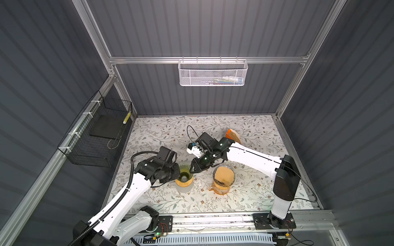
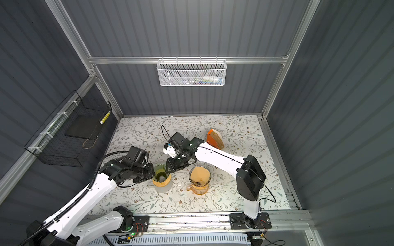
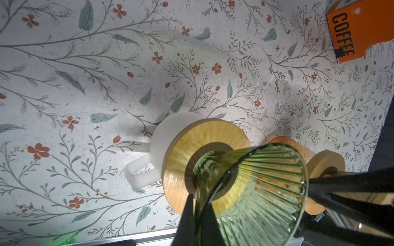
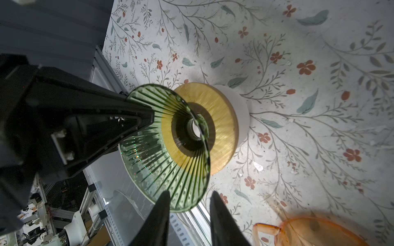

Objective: Place the coffee filter in the dripper
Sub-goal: 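Lower the green dripper onto the wooden ring while the right gripper moves above it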

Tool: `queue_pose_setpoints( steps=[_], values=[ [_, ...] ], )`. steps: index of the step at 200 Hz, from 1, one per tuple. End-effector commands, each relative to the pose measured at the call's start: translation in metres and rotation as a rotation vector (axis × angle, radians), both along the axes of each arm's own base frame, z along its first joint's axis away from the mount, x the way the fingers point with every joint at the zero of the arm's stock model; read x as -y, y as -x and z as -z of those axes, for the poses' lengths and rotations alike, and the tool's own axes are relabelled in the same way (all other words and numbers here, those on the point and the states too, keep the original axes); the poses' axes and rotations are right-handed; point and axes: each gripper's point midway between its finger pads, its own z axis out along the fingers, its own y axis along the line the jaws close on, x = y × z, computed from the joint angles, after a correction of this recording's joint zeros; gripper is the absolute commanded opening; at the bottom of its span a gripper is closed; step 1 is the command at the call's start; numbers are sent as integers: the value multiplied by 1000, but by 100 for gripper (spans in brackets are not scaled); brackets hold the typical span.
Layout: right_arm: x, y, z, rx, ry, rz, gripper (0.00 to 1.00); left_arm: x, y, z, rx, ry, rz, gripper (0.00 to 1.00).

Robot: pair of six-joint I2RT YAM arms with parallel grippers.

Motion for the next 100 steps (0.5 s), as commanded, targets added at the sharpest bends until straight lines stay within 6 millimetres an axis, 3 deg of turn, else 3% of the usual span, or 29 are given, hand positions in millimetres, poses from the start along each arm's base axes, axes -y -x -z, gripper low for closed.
queue_pose_setpoints(
  steps=[1, 60, 100],
  values=[
    [0, -1, 5, 12, 16, 1, 32, -8, 14, 10, -47, -40, 15, 0],
    [-2, -5, 14, 11, 31, 9, 20, -9, 14, 6, -40, -38, 11, 0],
    [-2, -5, 20, 7, 43, 11, 19, -7, 13, 5, -40, -35, 20, 0]
  ],
)
